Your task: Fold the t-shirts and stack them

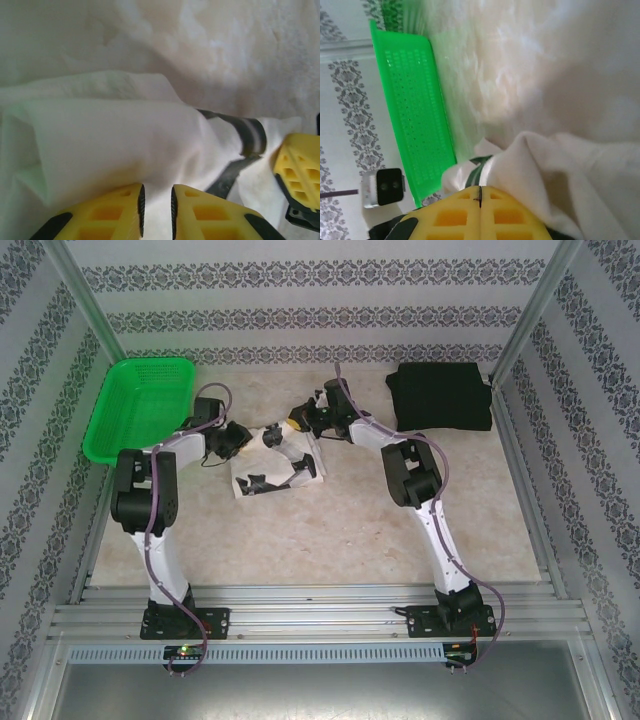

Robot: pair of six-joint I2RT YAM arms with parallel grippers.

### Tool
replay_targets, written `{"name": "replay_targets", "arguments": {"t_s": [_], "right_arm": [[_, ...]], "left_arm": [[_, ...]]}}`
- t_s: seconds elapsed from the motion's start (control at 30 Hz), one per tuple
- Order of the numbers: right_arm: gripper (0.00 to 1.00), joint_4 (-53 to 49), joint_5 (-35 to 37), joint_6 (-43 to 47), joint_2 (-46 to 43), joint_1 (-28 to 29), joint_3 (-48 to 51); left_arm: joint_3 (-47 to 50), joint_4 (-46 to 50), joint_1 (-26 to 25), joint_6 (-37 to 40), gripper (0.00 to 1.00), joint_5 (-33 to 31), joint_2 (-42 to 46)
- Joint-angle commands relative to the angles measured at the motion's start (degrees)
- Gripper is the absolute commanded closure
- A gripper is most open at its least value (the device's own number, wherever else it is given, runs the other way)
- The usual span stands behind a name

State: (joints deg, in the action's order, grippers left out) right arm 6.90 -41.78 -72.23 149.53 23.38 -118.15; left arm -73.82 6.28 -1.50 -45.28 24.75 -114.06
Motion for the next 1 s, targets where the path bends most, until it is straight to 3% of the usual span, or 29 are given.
{"name": "replay_targets", "arguments": {"t_s": [0.0, 0.13, 0.27, 0.37, 0.43, 0.53, 0.7, 0.8, 0.97], "right_arm": [[0.91, 3.98, 2.99, -2.92, 2.61, -1.01, -3.86], [0.88, 0.99, 3.81, -2.03, 3.1, -1.71, -5.26], [0.85, -2.78, 2.96, 1.06, 1.18, -2.45, -6.03], [0.79, -5.19, 1.0, 4.75, -3.32, -2.72, -4.97], [0.7, -12.26, 0.92, 10.76, -7.68, -2.64, -3.93], [0.5, -29.36, 4.72, 23.01, -13.94, -2.45, -3.14], [0.3, -47.32, 12.07, 36.92, -18.8, -1.87, -0.22], [0.25, -50.29, 14.0, 40.74, -18.45, -1.1, 1.8], [0.22, -49.48, 16.96, 42.73, -16.22, 0.84, 2.48]], "left_arm": [[-3.71, -2.92, 1.38, -0.35, 0.75, -2.32, -2.86], [-6.51, -0.83, 2.34, 0.03, 0.64, -3.02, -5.58], [-7.65, -3.05, 3.34, -1.86, 0.42, -0.04, -4.48], [-9.12, -7.93, 3.26, -6.5, 0.23, 5.67, -2.04], [-10.72, -10.35, 3.09, -9.72, 0.14, 9.55, -0.69], [-12.13, -7.48, 2.23, -9.3, 0.02, 10.25, 3.18], [-9.59, 3.3, 1.57, -2.18, 0.01, 6.43, 10.88], [-5.56, 7.69, 0.93, 2.91, 0.0, 3.87, 14.76], [2.51, 7.82, 0.79, 5.2, 0.0, 3.57, 17.11]]}}
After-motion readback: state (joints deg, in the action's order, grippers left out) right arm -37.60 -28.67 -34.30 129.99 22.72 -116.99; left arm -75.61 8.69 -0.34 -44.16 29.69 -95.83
